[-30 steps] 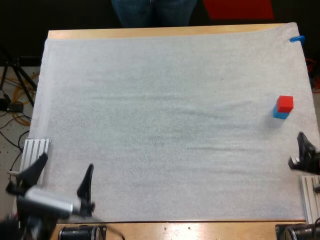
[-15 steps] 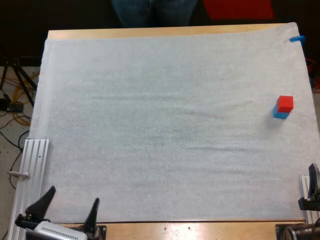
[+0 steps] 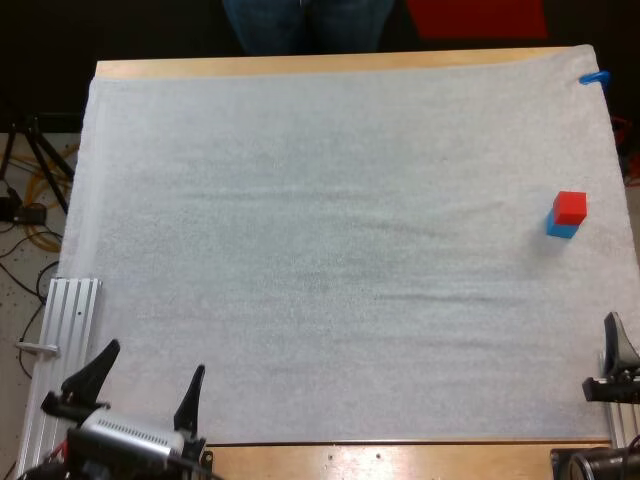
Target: Stack red cube on blue cube
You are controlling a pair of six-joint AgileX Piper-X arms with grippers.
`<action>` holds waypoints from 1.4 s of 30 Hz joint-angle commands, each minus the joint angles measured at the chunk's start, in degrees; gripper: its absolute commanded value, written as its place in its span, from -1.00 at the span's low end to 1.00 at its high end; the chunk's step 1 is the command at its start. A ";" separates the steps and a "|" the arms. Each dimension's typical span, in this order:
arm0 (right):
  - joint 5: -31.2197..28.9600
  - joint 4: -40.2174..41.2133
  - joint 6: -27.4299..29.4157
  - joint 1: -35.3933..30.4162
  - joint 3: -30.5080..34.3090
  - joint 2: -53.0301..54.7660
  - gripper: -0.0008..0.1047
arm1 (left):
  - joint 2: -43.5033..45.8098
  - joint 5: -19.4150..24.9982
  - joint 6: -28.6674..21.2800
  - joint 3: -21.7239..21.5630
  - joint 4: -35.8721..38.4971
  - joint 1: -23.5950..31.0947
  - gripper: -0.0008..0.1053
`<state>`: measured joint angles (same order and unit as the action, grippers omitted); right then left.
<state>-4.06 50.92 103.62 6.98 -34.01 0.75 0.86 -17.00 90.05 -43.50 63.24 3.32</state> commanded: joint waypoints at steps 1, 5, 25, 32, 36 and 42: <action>0.22 -1.00 0.71 -0.06 0.82 2.09 0.16 | 7.95 0.02 0.01 1.56 -2.49 0.04 0.65; 0.22 -0.81 0.71 -0.06 3.50 1.99 0.16 | 7.95 0.02 0.01 6.14 -4.97 0.04 0.65; -0.02 6.77 0.06 -0.06 4.50 1.99 0.16 | 7.84 0.02 3.48 14.57 -6.12 0.04 0.65; -0.02 6.77 0.06 -0.06 4.50 1.99 0.16 | 7.84 0.02 3.48 14.57 -6.12 0.04 0.65; -0.02 6.77 0.06 -0.16 4.50 2.27 0.16 | 7.84 0.02 3.48 14.57 -6.12 0.04 0.65; -0.02 6.77 0.06 -0.16 4.50 2.25 0.16 | 7.84 0.02 3.48 14.57 -6.12 0.04 0.65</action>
<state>-4.16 57.97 103.46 6.98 -29.39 0.65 0.72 -16.98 92.86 -28.70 58.10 3.32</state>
